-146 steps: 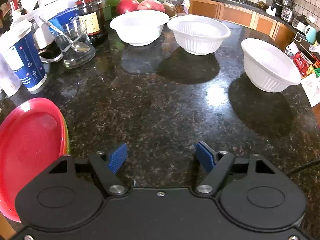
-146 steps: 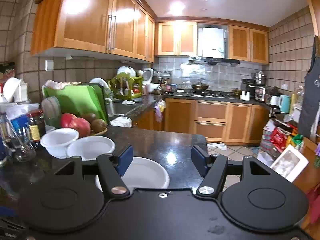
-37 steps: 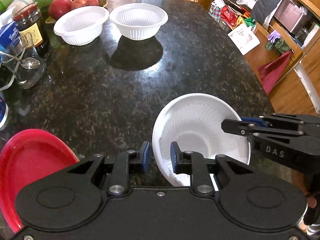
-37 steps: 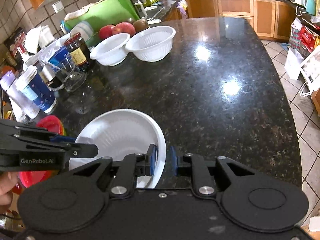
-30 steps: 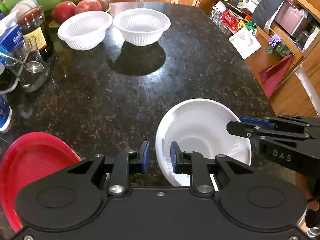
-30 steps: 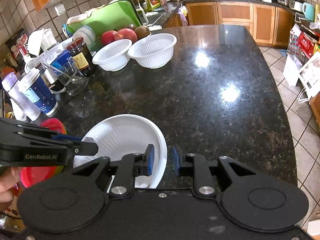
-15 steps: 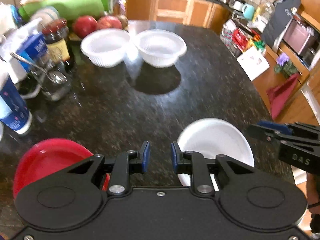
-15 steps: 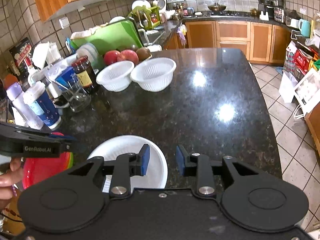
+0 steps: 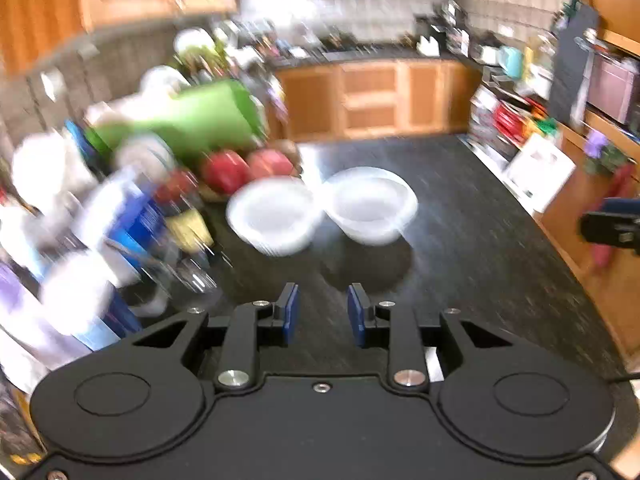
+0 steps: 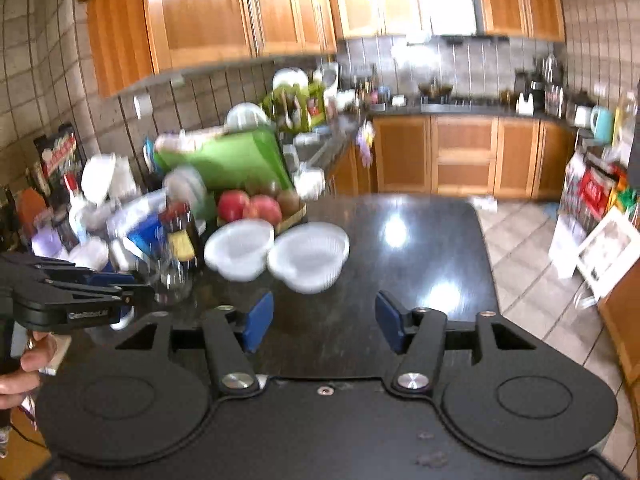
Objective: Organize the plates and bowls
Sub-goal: 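Open both grippers and move them to the ribbed white bowl, then close both grippers on the ribbed white bowl rim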
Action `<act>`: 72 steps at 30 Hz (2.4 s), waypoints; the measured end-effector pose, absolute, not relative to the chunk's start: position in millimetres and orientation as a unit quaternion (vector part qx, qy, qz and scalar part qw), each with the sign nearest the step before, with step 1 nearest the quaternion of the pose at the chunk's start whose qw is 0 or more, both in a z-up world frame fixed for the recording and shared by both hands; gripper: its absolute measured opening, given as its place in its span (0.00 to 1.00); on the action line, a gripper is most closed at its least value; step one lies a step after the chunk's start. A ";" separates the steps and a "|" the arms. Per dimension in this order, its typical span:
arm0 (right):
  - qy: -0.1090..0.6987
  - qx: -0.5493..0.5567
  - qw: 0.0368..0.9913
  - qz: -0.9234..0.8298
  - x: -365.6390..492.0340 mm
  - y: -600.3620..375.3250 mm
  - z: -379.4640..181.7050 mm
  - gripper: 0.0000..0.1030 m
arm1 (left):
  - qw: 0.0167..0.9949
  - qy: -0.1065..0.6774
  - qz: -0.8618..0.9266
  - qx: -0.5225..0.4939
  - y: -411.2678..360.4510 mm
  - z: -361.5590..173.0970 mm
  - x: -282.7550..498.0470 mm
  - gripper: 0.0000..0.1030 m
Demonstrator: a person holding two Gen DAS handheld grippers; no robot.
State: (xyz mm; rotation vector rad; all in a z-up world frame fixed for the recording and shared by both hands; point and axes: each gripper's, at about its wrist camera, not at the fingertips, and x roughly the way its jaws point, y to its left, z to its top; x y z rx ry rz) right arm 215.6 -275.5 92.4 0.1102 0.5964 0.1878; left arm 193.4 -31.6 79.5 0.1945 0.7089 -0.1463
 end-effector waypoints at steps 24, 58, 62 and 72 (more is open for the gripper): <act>0.432 0.032 0.892 0.127 406.7 -280.8 113.9 0.53 | 0.893 0.427 -0.142 -0.032 -45.0 106.5 323.8 0.37; 0.543 0.014 0.825 0.156 548.8 -239.3 -46.1 0.27 | 0.821 0.565 -0.074 -0.027 -68.4 1.0 386.3 0.36; 0.541 0.000 0.826 0.155 547.2 -236.0 -48.1 0.24 | 0.827 0.558 -0.064 -0.012 -73.3 -3.3 391.6 0.33; 0.553 0.018 0.821 0.140 542.9 -260.9 -53.0 0.11 | 0.840 0.535 -0.081 -0.024 -73.2 1.0 399.2 0.31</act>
